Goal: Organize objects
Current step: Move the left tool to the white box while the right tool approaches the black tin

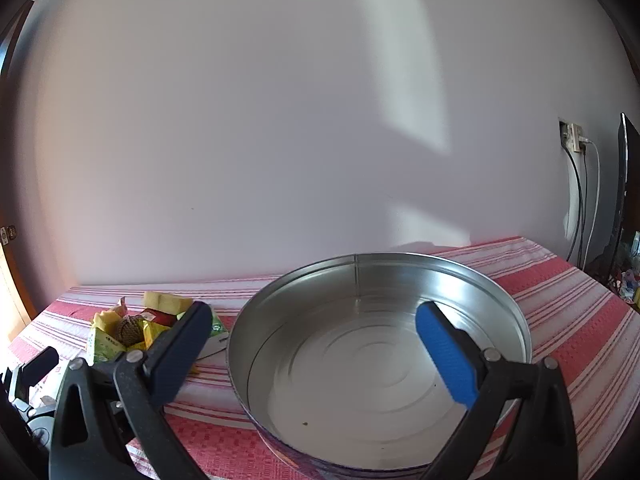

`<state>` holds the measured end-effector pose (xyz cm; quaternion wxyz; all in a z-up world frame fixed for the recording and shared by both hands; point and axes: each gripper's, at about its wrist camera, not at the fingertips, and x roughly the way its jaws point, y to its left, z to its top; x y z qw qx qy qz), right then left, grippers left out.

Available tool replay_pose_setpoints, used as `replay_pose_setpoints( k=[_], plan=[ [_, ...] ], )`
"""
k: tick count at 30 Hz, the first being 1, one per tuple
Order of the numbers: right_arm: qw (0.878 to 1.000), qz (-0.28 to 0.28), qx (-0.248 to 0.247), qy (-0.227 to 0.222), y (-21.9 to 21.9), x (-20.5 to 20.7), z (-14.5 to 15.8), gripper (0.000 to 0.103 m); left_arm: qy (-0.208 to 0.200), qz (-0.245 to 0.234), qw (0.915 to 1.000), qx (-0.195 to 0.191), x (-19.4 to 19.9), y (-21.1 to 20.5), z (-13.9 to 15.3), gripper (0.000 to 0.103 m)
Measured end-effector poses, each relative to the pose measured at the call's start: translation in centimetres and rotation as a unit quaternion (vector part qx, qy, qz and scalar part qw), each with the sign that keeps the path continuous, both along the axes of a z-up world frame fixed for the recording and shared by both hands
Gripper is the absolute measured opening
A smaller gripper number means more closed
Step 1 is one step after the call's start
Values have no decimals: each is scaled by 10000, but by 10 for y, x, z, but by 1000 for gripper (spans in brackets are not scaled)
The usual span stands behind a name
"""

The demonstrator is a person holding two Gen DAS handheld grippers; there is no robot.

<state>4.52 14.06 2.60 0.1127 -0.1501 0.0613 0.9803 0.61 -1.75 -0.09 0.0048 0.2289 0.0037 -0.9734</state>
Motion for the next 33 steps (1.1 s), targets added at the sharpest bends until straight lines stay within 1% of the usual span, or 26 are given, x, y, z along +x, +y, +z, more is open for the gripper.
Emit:
replay_pose_setpoints(
  k=[13, 20, 25, 29, 33],
  plan=[
    [9998, 172, 51, -21, -1, -2, -2, 103, -40, 77, 10000, -23, 5, -6, -1, 101],
    [9991, 406, 135, -5, -11, 0, -3, 103, -62, 126, 9999, 40, 13, -21, 2, 101],
    [9984, 535, 153, -21, -16, 2, -3, 103, -64, 323, 9995, 1, 18, -43, 3, 101],
    [9980, 614, 135, -46, -18, 3, -3, 103, -67, 677, 9977, -26, 20, -73, 3, 101],
    [9969, 784, 76, -76, -21, 4, -3, 103, -265, 916, 9954, -75, 10, -101, -1, 101]
  ],
)
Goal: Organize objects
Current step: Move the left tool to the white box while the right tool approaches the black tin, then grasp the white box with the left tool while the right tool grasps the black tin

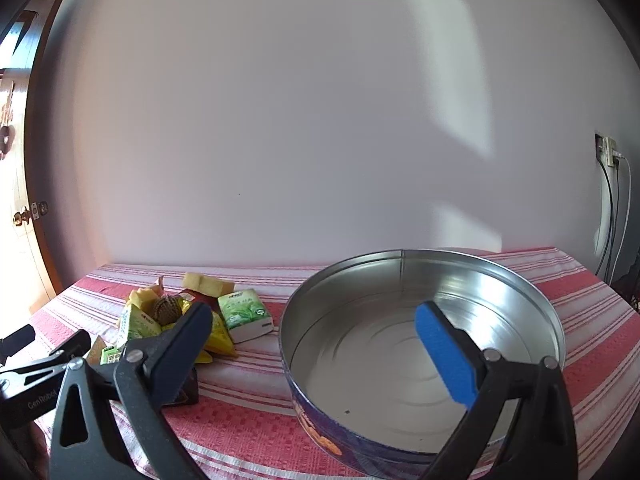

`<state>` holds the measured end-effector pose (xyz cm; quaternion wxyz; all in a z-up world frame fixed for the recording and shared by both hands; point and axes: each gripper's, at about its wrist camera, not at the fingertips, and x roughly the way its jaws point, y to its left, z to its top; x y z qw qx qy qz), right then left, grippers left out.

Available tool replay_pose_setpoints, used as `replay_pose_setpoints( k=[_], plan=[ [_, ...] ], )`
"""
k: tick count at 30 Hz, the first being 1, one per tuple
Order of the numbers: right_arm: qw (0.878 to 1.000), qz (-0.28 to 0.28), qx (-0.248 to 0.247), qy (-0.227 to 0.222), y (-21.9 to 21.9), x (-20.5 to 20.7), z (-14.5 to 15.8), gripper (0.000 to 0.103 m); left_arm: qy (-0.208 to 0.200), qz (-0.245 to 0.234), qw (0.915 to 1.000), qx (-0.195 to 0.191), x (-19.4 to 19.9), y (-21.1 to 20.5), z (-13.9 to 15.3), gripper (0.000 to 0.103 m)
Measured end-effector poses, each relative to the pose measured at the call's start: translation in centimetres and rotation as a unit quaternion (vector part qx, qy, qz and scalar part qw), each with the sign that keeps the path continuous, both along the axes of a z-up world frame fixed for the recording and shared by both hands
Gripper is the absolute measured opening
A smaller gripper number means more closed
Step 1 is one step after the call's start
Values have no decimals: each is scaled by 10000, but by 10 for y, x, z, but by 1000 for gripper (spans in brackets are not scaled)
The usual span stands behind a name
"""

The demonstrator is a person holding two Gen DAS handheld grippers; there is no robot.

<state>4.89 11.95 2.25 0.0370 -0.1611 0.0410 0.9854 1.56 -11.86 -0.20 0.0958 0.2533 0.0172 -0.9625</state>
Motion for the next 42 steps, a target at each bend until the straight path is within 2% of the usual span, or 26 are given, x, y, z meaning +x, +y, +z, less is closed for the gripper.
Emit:
replay_pose_setpoints(
  k=[9, 12, 18, 22, 29, 36, 39, 41, 42],
  plan=[
    [9992, 357, -75, -161, -15, -1, -2, 103, -600, 434, 9972, 85, -27, -33, -16, 101],
    [9980, 539, -185, -289, -21, -3, -4, 103, -803, 412, 9958, 184, -34, -36, -20, 101],
    [9938, 861, -278, -639, -41, -12, -11, 102, -1136, 385, 9927, 88, -53, -31, -27, 100],
    [9897, 1113, -292, -850, -59, -17, -17, 102, -1450, 403, 9885, 161, -65, -32, -35, 84],
    [9808, 1373, -183, -1371, -84, -35, -28, 102, -1823, 415, 9804, 623, -78, -44, -50, 82],
    [9746, 1377, -29, -1764, -102, -56, -40, 102, -1834, 420, 9806, 560, -81, -39, -51, 79],
    [9714, 1309, 40, -1980, -107, -67, -46, 98, -1794, 400, 9815, 542, -78, -37, -48, 66],
    [9666, 1324, 32, -2193, -110, -76, -52, 92, -1767, 283, 9826, 504, -78, -33, -47, 52],
    [9641, 1341, 27, -2292, -111, -80, -55, 85, -1761, 239, 9829, 488, -78, -31, -46, 50]
  ],
)
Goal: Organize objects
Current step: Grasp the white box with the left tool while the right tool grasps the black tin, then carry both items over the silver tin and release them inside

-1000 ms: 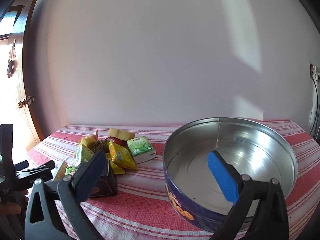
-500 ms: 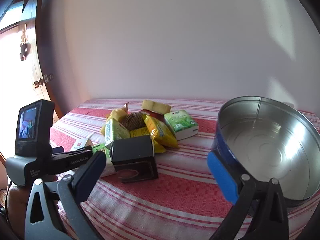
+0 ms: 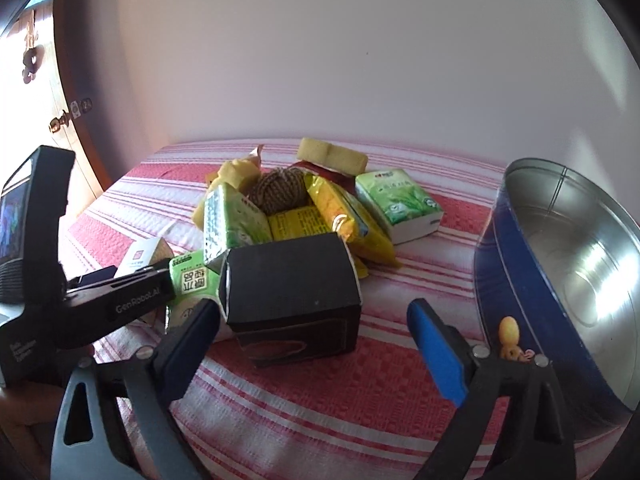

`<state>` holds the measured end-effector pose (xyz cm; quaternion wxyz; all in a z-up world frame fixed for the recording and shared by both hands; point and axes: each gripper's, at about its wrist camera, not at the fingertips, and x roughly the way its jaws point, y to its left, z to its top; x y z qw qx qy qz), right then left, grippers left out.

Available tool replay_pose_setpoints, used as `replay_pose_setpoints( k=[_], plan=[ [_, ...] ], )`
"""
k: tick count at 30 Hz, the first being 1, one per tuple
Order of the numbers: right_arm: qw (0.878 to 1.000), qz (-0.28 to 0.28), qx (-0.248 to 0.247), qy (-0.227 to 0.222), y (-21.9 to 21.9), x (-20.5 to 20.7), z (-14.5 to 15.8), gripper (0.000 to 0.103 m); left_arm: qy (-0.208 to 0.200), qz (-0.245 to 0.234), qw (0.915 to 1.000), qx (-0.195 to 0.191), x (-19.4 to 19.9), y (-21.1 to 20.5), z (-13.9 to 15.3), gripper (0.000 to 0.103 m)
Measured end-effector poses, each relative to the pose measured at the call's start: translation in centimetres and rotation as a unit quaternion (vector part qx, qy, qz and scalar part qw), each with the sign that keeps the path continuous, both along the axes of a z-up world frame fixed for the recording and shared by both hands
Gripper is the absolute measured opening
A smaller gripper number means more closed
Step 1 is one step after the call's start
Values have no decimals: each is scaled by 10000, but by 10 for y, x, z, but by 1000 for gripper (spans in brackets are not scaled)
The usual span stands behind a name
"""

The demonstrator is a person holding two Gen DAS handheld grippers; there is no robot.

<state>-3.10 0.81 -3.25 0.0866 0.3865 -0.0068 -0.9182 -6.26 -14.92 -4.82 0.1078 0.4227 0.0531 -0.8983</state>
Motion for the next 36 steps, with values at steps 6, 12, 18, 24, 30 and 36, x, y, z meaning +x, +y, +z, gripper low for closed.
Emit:
replay_pose_setpoints(
  k=[6, 12, 18, 24, 30, 36],
  plan=[
    [9996, 177, -184, -79, 1, -2, -4, 67, 99, 10, 9998, 179, 4, -4, 3, 44],
    [9983, 244, -312, 431, 2, 18, 13, 67, 614, 43, 9976, 313, 15, -7, 14, 43],
    [9917, 43, -333, 1244, 11, 39, 37, 67, 1252, 76, 9918, 229, 31, -1, 30, 43],
    [9894, -53, -351, 1408, 19, 43, 44, 67, 1879, 44, 9818, -269, 51, 16, 51, 44],
    [9869, -165, -512, 1520, 32, 50, 54, 67, 2005, -18, 9791, -330, 61, 29, 58, 44],
    [9842, -151, -565, 1671, 44, 58, 59, 67, 2101, -198, 9771, -274, 73, 43, 65, 44]
  ],
)
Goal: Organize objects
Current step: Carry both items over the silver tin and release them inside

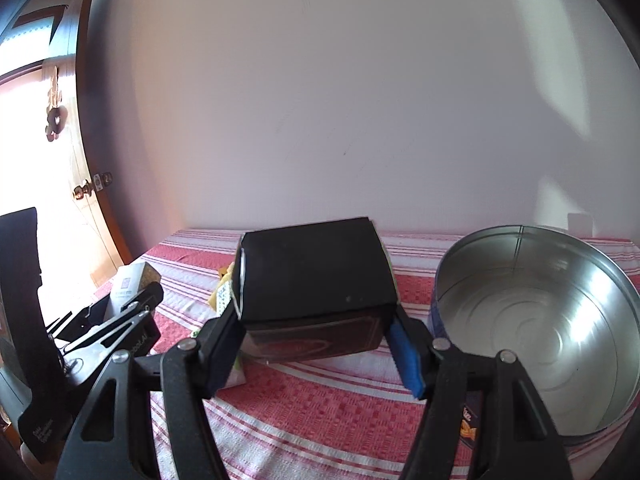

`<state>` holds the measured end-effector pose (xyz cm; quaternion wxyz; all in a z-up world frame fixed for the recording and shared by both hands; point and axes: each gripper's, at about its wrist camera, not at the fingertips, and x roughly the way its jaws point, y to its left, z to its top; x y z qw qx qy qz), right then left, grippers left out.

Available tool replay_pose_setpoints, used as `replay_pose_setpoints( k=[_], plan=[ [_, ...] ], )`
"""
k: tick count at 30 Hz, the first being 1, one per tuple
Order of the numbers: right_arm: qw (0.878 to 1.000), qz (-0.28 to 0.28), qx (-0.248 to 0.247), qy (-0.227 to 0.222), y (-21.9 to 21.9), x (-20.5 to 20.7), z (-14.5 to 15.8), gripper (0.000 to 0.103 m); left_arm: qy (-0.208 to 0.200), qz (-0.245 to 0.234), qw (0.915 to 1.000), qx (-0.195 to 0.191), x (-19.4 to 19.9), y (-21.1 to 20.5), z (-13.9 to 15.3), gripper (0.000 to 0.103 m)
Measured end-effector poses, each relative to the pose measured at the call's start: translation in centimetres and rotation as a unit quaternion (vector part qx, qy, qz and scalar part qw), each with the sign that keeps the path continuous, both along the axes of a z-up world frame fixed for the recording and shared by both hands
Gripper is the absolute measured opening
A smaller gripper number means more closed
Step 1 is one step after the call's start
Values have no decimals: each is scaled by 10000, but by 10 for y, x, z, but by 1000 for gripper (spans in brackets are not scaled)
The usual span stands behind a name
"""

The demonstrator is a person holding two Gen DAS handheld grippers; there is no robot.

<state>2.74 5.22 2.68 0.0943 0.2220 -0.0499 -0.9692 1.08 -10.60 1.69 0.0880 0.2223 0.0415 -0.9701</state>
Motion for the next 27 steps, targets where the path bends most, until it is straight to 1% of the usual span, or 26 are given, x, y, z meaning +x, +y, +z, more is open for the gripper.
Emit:
replay_pose_setpoints(
  k=[7, 14, 22, 27],
  plan=[
    [9998, -142, -67, 127, 24, 8, 4, 67, 88, -245, 9997, 37, 10, 21, 11, 44],
    [9991, -359, -54, 228, 48, 14, 6, 67, 166, -476, 9987, -72, 18, 51, 20, 44],
    [9963, -793, -109, 322, 102, 25, 9, 67, 201, -799, 9965, -111, 23, 86, 26, 43],
    [9933, -1098, -9, 367, 126, 26, 10, 67, 223, -1087, 9936, -216, 24, 115, 27, 43]
  ],
)
